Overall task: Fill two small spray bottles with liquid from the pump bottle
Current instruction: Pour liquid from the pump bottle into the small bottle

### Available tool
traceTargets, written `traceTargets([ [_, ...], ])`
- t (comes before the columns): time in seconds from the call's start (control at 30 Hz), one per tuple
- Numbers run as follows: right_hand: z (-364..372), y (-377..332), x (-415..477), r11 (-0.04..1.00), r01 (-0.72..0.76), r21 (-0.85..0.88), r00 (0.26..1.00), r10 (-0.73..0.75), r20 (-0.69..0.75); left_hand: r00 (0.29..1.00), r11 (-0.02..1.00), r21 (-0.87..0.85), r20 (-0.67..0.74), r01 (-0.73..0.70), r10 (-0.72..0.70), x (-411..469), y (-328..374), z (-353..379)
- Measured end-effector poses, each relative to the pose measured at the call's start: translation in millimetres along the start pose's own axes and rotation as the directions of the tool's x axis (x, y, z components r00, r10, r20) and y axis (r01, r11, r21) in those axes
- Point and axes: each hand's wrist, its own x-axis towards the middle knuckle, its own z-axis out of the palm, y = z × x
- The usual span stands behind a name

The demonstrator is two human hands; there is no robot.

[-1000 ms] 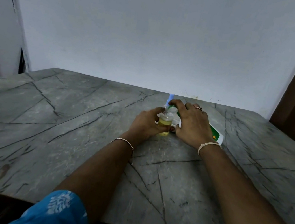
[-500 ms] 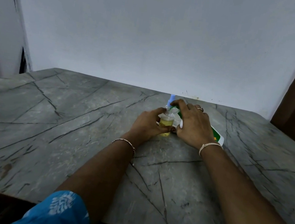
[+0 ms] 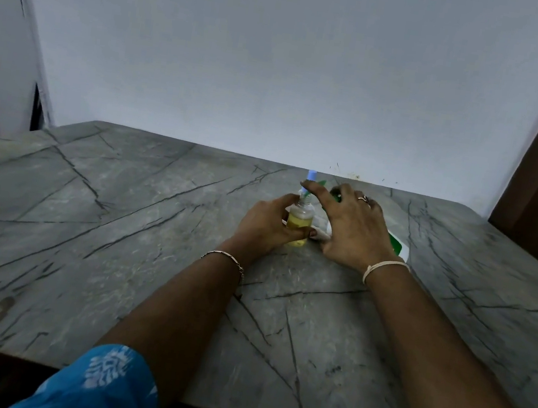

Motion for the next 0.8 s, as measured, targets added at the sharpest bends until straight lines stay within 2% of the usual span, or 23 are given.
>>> traceTargets([
  [0.2,0,-6,3,0.997,0.061,0.053,0.998,-0.059,-0.033,1.0,1.0,0.002,-0.002,0.001,-0.001,-1,1,-1],
  [0.33,0,-6,4,0.994,0.041,0.106,0.998,-0.037,-0.045,1.0,1.0,0.002,-0.004,-0.006,0.006,0,-1,-1],
  [0.8,6,-9,6,0.994,0.03,0.11,0.995,-0.019,-0.099,1.0,1.0,-0.007,0.003,0.002,-0.002,1,-2,-1],
])
